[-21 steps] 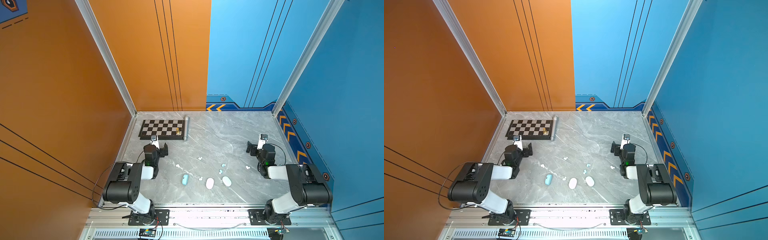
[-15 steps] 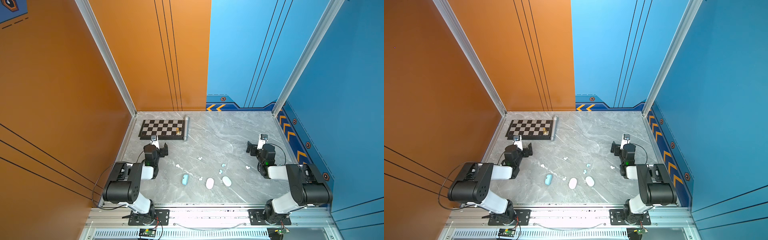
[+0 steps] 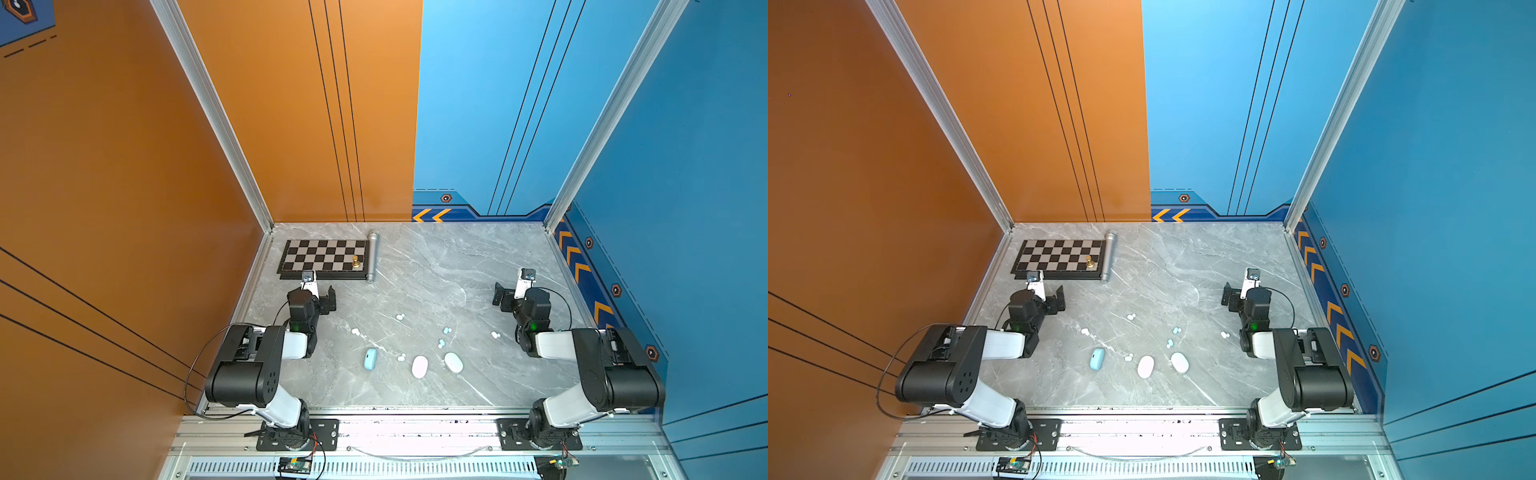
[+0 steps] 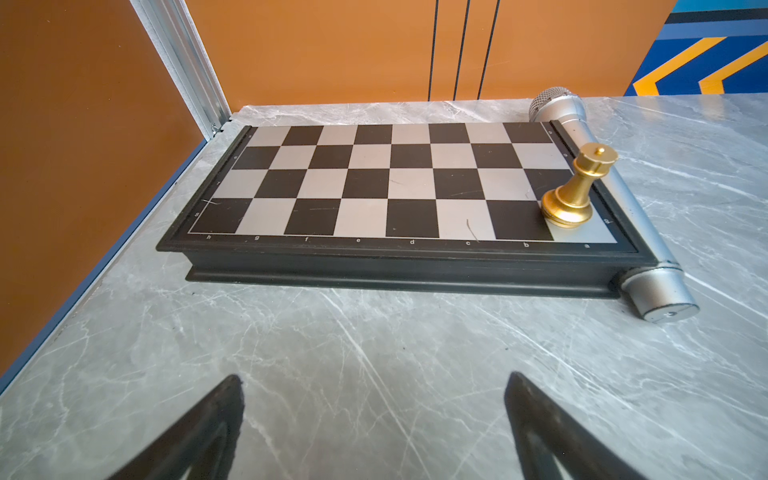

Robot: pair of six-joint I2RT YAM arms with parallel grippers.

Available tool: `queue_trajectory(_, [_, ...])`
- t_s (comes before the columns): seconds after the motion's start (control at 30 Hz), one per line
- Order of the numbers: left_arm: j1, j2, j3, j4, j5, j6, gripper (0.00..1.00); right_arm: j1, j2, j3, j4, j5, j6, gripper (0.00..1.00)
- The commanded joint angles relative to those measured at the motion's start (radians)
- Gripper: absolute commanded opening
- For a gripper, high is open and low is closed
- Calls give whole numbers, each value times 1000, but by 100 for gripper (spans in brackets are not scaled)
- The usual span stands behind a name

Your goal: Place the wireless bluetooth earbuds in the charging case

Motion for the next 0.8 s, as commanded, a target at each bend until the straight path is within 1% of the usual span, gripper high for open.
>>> queue_trajectory(0.0, [-6, -1, 0, 14, -18, 13, 98, -1, 11, -8, 24, 22, 7, 100])
queue_trajectory(0.47, [-5, 0, 2, 14, -17, 13, 98, 0, 11, -7, 24, 20, 6, 100])
queue_trajectory(0.53, [8, -3, 0, 15, 2, 3, 98, 2, 11, -8, 25, 28, 4, 100])
queue_trajectory(0.6, [5, -54, -6, -5, 0, 9, 98, 19, -6, 16, -35, 90, 5, 100])
queue_trajectory(0.63, [3, -95, -5, -49, 2, 13, 98, 23, -17, 23, -51, 117, 9, 100])
queue_trajectory(0.7, [-3, -196, 17, -162, 10, 22, 98, 58, -83, 80, -202, 226, 2, 100])
queue_trajectory(0.73, [-6, -240, 25, -210, 24, 29, 98, 72, -118, 111, -278, 223, -15, 100])
queue_trajectory(0.77, [-7, -301, 42, -284, 53, 30, 98, 84, -157, 154, -372, 176, -34, 100])
